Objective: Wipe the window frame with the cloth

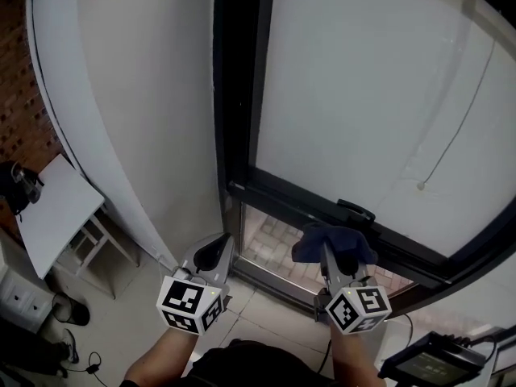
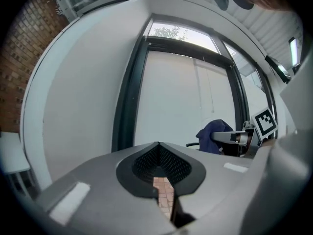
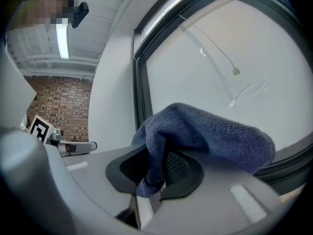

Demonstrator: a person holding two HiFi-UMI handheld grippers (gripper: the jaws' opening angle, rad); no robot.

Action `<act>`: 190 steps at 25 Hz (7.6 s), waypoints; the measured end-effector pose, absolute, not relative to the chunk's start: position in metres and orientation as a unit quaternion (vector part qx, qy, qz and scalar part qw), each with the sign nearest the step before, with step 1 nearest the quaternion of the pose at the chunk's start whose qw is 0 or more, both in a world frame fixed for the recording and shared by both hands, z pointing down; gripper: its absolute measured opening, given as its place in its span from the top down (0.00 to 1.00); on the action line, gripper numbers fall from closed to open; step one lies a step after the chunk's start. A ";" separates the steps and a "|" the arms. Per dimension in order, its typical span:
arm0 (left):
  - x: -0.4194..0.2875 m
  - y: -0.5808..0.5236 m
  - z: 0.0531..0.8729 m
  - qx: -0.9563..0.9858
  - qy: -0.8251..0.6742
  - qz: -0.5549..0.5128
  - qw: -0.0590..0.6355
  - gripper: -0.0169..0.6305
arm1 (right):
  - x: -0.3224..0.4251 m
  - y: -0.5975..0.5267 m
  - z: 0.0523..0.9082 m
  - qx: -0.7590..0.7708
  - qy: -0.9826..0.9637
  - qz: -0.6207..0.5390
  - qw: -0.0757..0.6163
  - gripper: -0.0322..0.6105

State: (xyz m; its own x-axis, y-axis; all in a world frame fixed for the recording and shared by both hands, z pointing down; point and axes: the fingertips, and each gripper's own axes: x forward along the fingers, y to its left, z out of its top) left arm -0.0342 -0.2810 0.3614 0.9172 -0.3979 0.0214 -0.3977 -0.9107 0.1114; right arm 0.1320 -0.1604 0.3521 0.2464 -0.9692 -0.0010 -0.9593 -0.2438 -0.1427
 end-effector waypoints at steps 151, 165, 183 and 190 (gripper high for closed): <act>0.057 -0.452 0.104 0.955 -0.245 -0.151 -0.072 0.98 | 0.095 -0.460 0.006 -0.629 0.732 0.259 0.047 0.85; 0.061 -0.456 0.047 0.948 -0.242 -0.180 -0.104 0.98 | 0.095 -0.456 -0.066 -0.622 0.716 0.305 0.085 0.85; 0.069 -0.459 0.018 0.947 -0.230 -0.188 -0.119 0.98 | 0.096 -0.452 -0.131 -0.621 0.703 0.323 0.128 0.85; 0.073 -0.456 0.013 0.948 -0.222 -0.192 -0.121 0.98 | 0.095 -0.451 -0.133 -0.621 0.703 0.321 0.130 0.85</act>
State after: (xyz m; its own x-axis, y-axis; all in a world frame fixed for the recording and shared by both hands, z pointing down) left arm 0.0731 -0.4559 0.0131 0.8279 -0.3740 -0.4179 -0.4670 -0.8724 -0.1443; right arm 0.0950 -0.4514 -0.1325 -0.1942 -0.7903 -0.5812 -0.9567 0.0217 0.2901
